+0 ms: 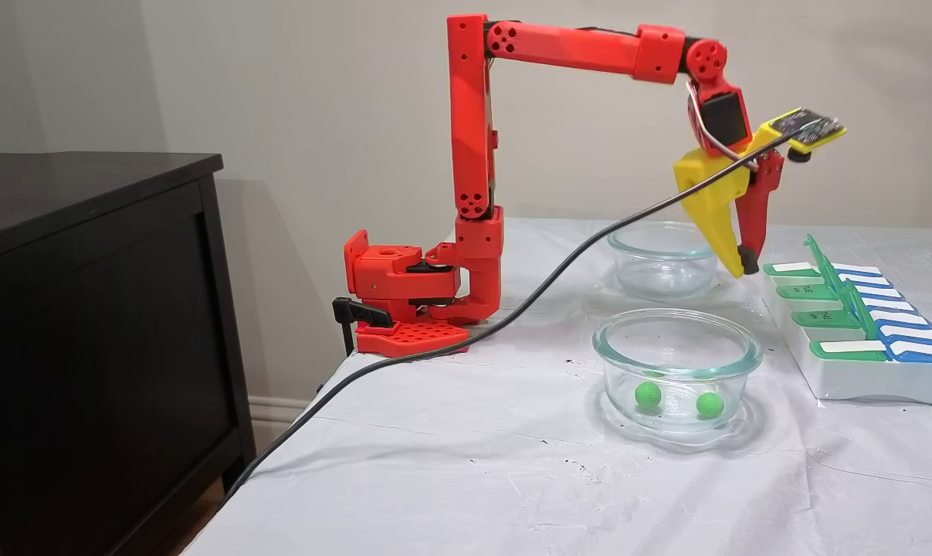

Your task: Sort medicines into box.

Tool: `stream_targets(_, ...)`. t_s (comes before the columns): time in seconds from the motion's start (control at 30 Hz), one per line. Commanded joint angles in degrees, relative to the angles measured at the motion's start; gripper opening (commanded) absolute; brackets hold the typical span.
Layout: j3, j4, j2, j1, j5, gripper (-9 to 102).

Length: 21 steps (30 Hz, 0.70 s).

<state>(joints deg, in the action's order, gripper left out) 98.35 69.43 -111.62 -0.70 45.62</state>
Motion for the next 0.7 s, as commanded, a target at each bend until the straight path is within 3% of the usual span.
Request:
stream_targets(0.0, -16.8, 15.0, 2.6, 4.9, 12.0, 0)
stream_targets(0.1, -22.4, 24.0, 8.4, 9.8, 20.7, 0)
stream_targets(0.17, -20.6, 24.9, 8.5, 11.4, 24.3, 0)
stream_targets(0.3, -14.7, 19.2, 4.7, 14.6, 28.5, 0)
stream_targets(0.5, -15.9, 22.1, 7.5, 19.6, 35.2, 0)
stream_targets(0.67, -12.8, 19.2, 7.0, 22.9, 37.9, 0)
